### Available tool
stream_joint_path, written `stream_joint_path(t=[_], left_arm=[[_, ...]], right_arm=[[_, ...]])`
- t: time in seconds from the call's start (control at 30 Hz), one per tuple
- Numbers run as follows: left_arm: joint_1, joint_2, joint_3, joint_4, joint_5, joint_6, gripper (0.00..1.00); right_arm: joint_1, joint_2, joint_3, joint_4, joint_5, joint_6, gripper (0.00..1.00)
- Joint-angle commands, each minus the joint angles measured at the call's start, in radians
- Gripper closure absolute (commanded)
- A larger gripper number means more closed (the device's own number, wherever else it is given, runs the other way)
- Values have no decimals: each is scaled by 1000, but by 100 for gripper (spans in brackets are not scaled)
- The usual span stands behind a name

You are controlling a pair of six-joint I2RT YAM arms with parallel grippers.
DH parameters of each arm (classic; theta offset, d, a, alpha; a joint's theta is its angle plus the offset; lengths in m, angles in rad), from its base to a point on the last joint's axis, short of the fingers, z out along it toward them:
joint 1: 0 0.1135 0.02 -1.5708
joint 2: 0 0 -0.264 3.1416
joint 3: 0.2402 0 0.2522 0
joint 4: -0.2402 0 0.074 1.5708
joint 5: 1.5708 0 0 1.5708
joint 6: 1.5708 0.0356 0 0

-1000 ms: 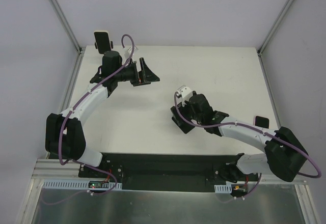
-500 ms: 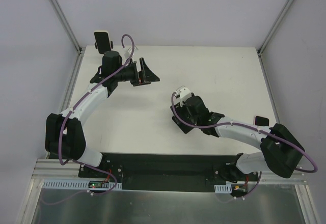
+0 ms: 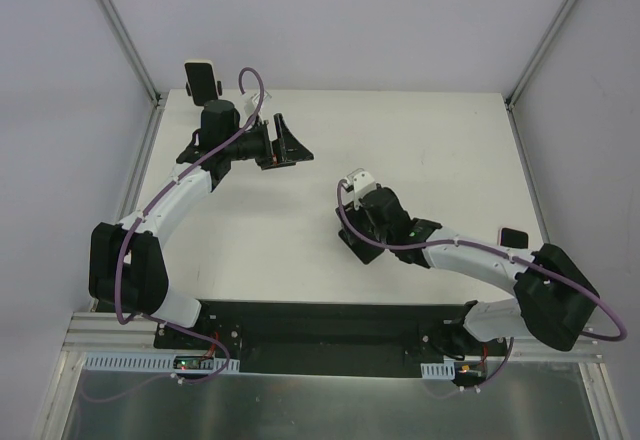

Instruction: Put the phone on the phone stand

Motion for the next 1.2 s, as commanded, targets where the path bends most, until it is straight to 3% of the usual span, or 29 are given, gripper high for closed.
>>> stream_joint_path(t=[0.0,0.17,0.37,0.6,0.93,1.0,1.03,1.07,1.1,1.17], left_arm=[[-3,-25,45,-1,2,37,13],[-2,-25,50,-5,8,34,13],[-2,-28,48,-7,2,43,13],[0,-20,58,-21,5,54,12],[-26,-1,73,-5,46,127,8],[-40,12,77,-5,54,135,9],[-57,29,79,-5,60,138,10],[-63,36,81,-5,74,137,11],[-72,42,82,-4,80,135,12],[-100,64,87,-7,92,132,13]], right_arm=[[10,5,81,-298,22,52,99],[10,89,255,-624,-33,98,99],[13,200,367,-828,-124,177,100],[24,148,424,-893,-115,226,100],[-37,177,505,-721,40,487,97],[-44,183,516,-710,45,506,83],[-45,175,513,-703,20,506,62],[-50,148,493,-678,-1,495,49],[-56,128,479,-664,-24,487,25],[-57,45,423,-626,-61,471,6]])
